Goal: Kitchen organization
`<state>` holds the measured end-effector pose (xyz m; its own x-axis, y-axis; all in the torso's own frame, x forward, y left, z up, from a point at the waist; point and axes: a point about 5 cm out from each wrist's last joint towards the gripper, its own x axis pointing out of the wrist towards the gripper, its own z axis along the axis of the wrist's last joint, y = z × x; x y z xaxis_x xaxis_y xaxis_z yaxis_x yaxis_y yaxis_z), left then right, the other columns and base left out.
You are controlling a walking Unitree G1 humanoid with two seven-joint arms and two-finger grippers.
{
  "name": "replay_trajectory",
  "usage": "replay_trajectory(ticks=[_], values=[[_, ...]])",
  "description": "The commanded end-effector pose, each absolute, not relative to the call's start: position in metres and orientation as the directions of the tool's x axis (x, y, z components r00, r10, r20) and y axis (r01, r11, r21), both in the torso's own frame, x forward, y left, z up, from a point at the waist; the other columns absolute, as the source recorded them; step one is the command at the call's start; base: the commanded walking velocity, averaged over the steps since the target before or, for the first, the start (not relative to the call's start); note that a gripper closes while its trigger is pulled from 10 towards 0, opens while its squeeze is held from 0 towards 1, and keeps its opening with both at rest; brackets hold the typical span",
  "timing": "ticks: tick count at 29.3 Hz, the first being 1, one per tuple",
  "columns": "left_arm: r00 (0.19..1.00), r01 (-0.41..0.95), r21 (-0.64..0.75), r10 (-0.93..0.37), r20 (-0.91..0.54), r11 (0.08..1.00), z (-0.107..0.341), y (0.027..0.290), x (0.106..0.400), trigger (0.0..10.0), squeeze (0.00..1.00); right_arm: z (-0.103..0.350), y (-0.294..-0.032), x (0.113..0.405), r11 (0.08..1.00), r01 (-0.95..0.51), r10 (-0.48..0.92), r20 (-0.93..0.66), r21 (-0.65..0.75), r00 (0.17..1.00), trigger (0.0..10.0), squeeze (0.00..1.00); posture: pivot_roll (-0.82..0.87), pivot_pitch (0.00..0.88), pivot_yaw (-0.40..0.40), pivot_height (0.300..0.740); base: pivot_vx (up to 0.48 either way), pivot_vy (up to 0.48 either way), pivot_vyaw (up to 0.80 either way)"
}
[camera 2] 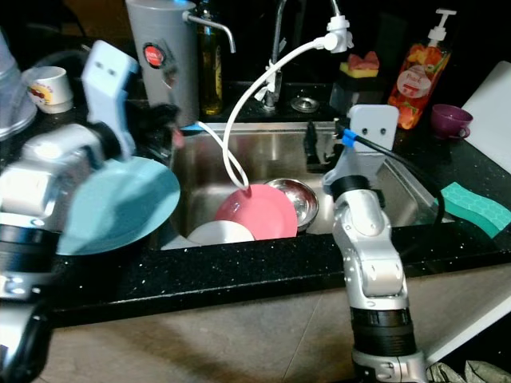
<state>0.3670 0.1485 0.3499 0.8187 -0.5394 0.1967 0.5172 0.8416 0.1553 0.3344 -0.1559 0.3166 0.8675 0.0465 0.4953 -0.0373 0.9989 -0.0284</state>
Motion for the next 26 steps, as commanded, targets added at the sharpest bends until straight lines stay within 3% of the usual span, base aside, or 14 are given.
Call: replay_trajectory(ticks=[1,3,4,5,8,15,26], values=[[0.825,0.537,0.061,-0.539,0.173,0.841,0.345,0.144,0.37,10.0,0.0,0.317,-0.16,0.332,0.998,-0.037,0.055,0.492,-0.047,0.869,10.0,0.0,0.09,0.2,-0.075,0.74,0.0,0.0,0.0],[0.824,0.559,-0.054,-0.547,0.15,0.828,0.341,0.133,0.373,10.0,0.0,0.316,-0.16,0.333,0.993,-0.075,0.109,0.46,-0.092,0.881,10.0,0.0,0.09,0.2,-0.075,0.74,0.0,0.0,0.0],[0.84,0.539,-0.051,-0.532,0.112,0.841,0.34,0.12,0.372,10.0,0.0,0.309,-0.154,0.331,0.97,-0.212,0.243,0.39,-0.123,0.888,10.0,0.0,0.08,0.197,-0.072,0.74,0.0,0.0,0.0],[0.833,0.551,-0.073,-0.543,0.105,0.832,0.339,0.116,0.372,10.0,0.0,0.307,-0.152,0.33,0.955,-0.259,0.294,0.365,-0.143,0.883,10.0,0.0,0.08,0.197,-0.072,0.74,0.0,0.0,0.0],[0.812,0.583,-0.157,-0.574,0.103,0.797,0.338,0.11,0.374,10.0,0.0,0.306,-0.151,0.327,0.936,-0.311,0.349,0.337,-0.164,0.875,10.0,0.0,0.08,0.197,-0.072,0.74,0.0,0.0,0.0],[0.808,0.582,-0.206,-0.588,0.034,0.787,0.318,0.093,0.384,10.0,0.0,0.298,-0.168,0.333,0.942,-0.283,0.318,0.21,-0.179,0.925,10.0,0.0,0.07,0.189,-0.067,0.74,0.0,0.0,0.0],[0.747,0.618,-0.245,-0.656,-0.112,0.747,0.283,0.064,0.383,10.0,0.0,0.299,-0.169,0.325,0.915,-0.358,0.388,0.157,-0.188,0.908,10.0,0.0,0.07,0.183,-0.057,0.74,0.0,0.0,0.0]])
